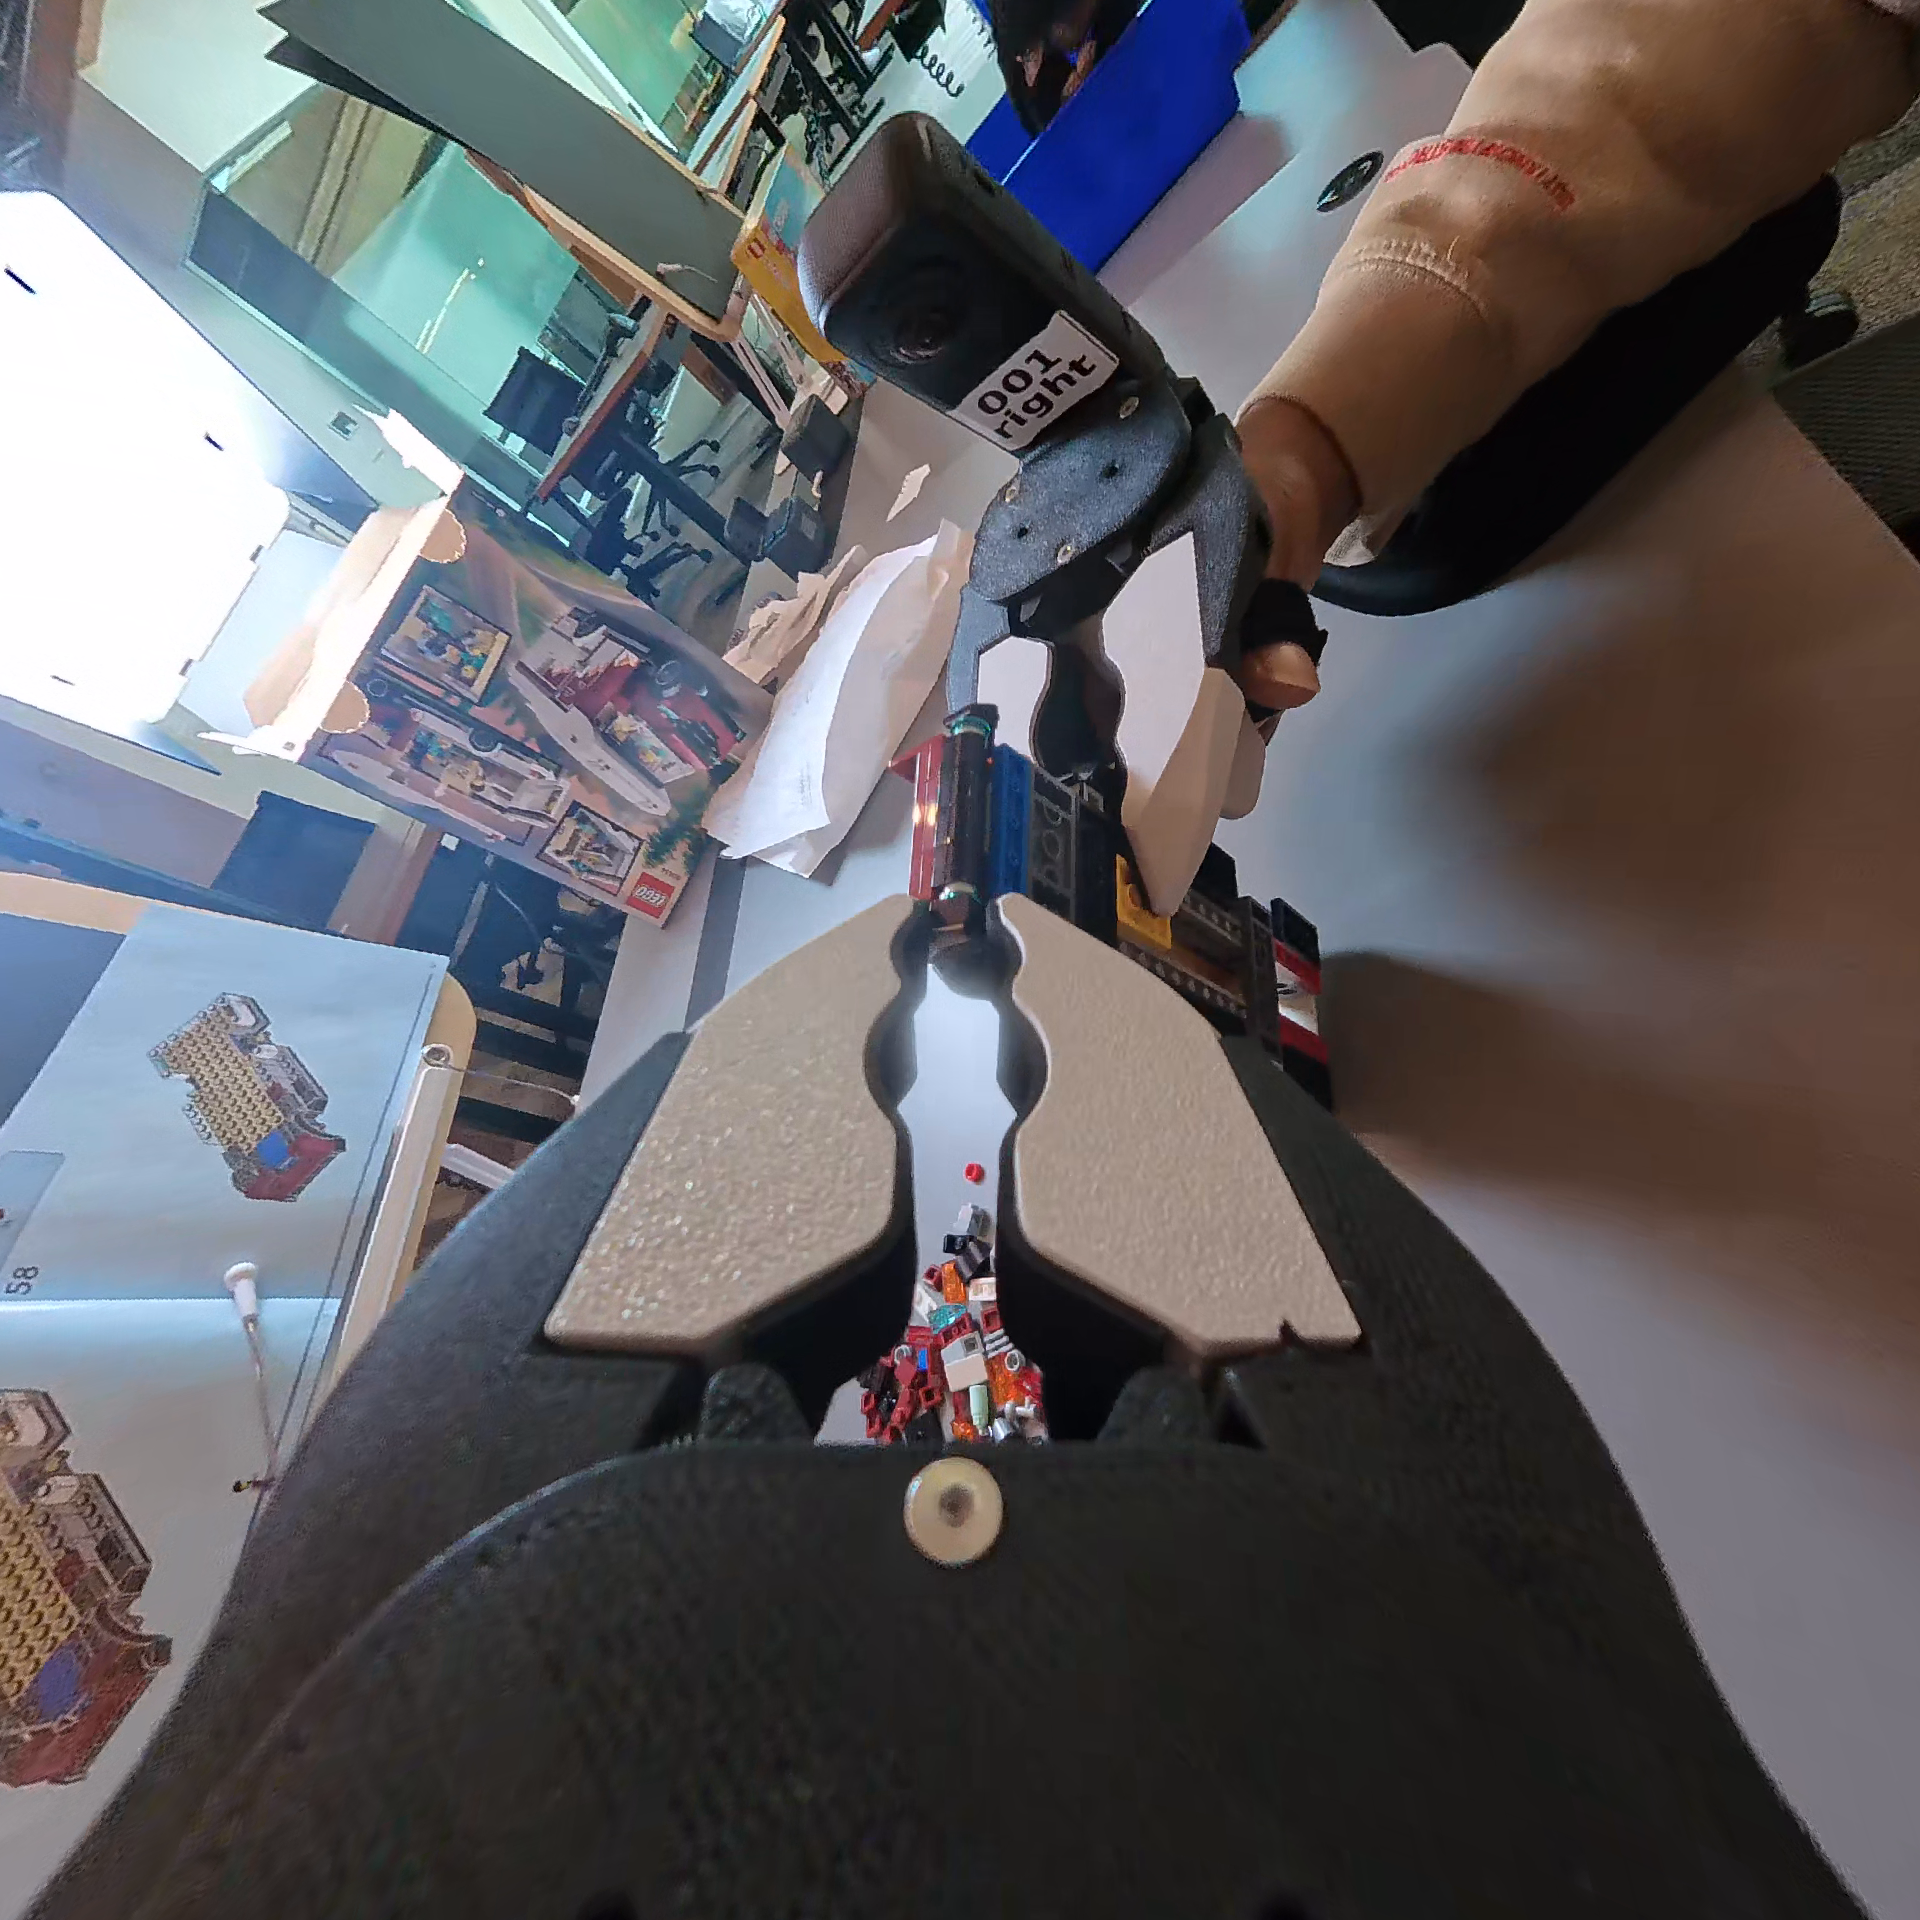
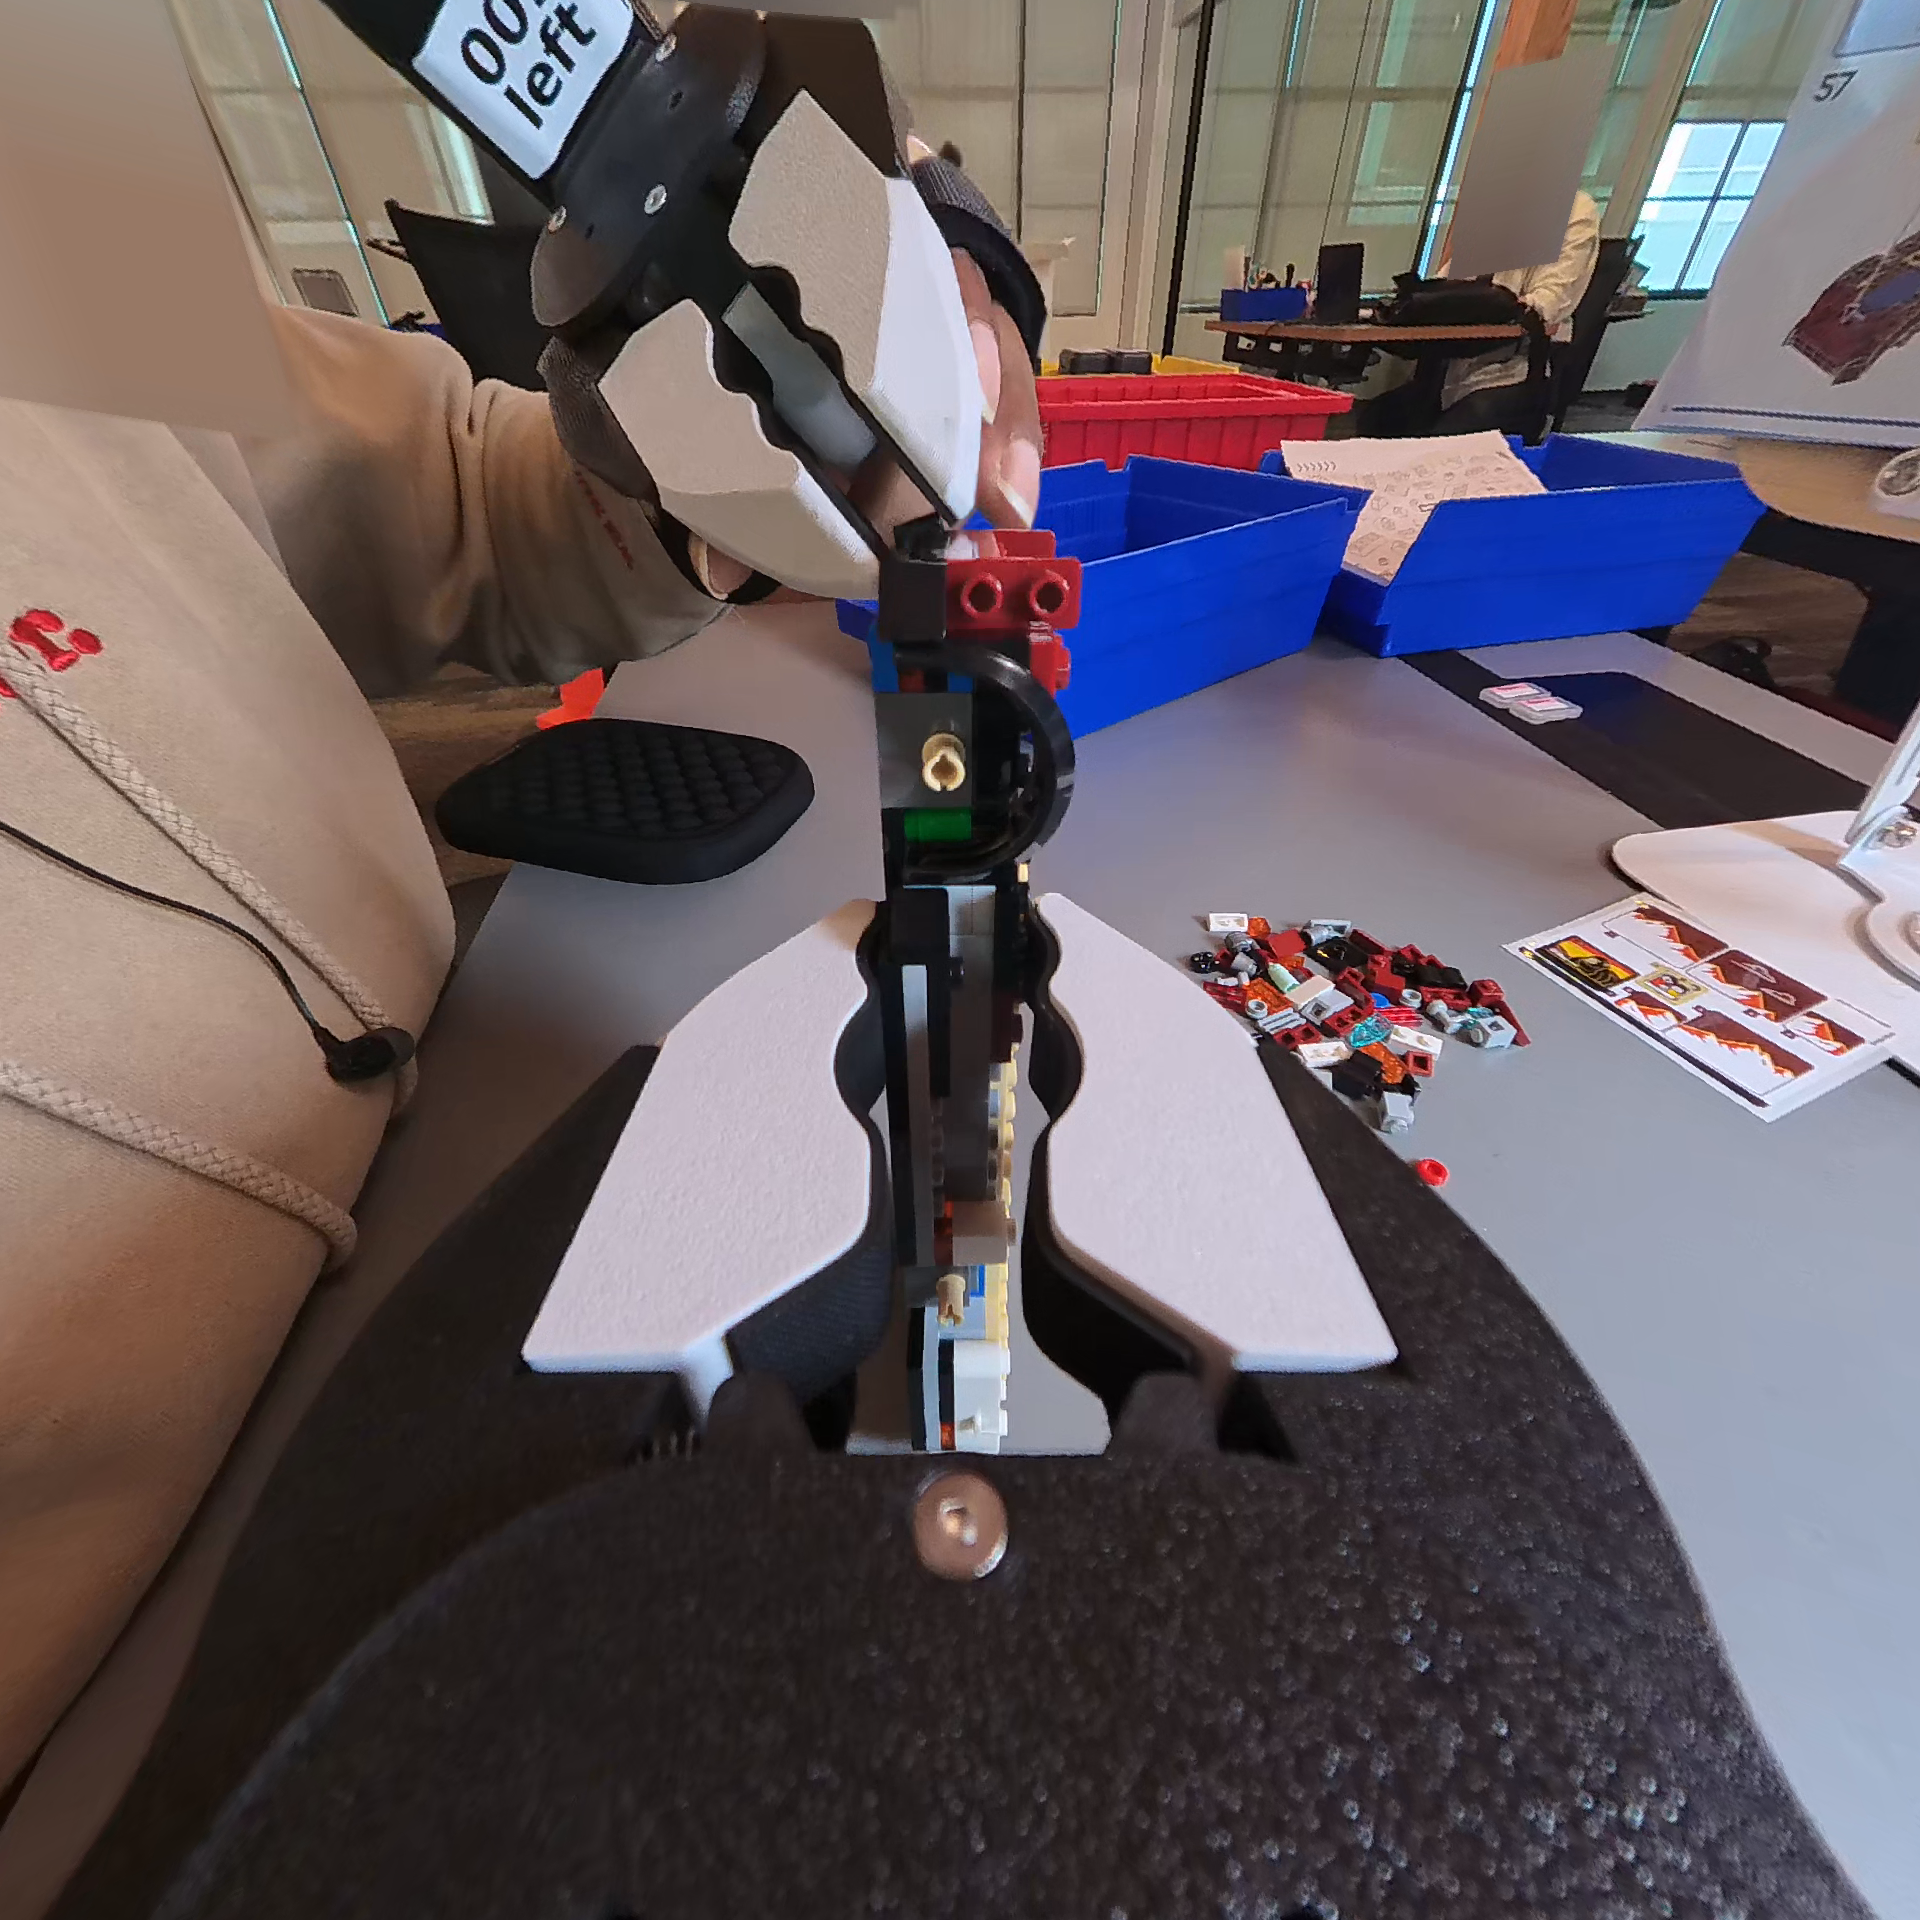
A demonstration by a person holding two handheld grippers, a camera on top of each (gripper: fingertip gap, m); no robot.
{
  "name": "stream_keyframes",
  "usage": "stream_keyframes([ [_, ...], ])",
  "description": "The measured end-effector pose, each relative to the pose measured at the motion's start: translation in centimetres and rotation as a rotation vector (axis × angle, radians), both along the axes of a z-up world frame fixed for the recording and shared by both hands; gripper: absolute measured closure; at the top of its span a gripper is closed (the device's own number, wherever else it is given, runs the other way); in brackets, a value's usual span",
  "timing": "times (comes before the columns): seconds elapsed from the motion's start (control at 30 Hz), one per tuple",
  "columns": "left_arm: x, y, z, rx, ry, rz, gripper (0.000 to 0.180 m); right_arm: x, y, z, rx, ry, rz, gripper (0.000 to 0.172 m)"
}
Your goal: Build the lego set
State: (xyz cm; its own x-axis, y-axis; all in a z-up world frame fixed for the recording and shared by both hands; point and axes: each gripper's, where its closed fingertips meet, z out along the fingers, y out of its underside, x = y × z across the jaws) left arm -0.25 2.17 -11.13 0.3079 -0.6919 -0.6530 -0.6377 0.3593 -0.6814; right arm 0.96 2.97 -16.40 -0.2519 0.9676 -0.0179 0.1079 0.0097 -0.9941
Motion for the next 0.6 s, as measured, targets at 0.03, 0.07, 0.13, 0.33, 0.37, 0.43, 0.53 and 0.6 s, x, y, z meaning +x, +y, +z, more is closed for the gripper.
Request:
stream_keyframes([
  [0.03, 0.01, 0.05, -0.04, 0.002, 0.006, 0.003, 0.170, 0.00, 0.02, 0.01, 0.000, 0.000, -0.001, 0.148],
  [0.07, -0.03, 0.18, -0.09, 0.006, 0.013, 0.009, 0.170, 0.00, 0.05, 0.00, -0.001, 0.000, -0.003, 0.148],
  [0.13, 0.02, 0.20, -0.07, 0.013, 0.019, 0.008, 0.170, 0.02, 0.09, -0.01, -0.004, -0.001, -0.002, 0.148],
  [0.33, 0.02, 0.04, -0.04, -0.020, -0.024, 0.008, 0.171, 0.02, 0.01, -0.01, 0.002, -0.003, -0.005, 0.148],
  [0.37, -0.01, 0.01, -0.03, -0.004, -0.021, 0.012, 0.171, 0.00, 0.00, -0.01, 0.002, -0.003, -0.006, 0.148],
  [0.43, -0.02, -0.05, -0.03, 0.022, -0.022, 0.015, 0.170, -0.01, -0.04, -0.01, 0.001, -0.003, -0.003, 0.148],
  [0.53, -0.07, -0.13, -0.01, 0.019, -0.038, 0.020, 0.171, -0.04, -0.10, -0.01, 0.006, -0.005, -0.003, 0.148],
  [0.6, -0.08, -0.17, 0.01, -0.005, -0.061, 0.020, 0.171, -0.05, -0.13, -0.01, 0.007, -0.005, -0.003, 0.148],
])
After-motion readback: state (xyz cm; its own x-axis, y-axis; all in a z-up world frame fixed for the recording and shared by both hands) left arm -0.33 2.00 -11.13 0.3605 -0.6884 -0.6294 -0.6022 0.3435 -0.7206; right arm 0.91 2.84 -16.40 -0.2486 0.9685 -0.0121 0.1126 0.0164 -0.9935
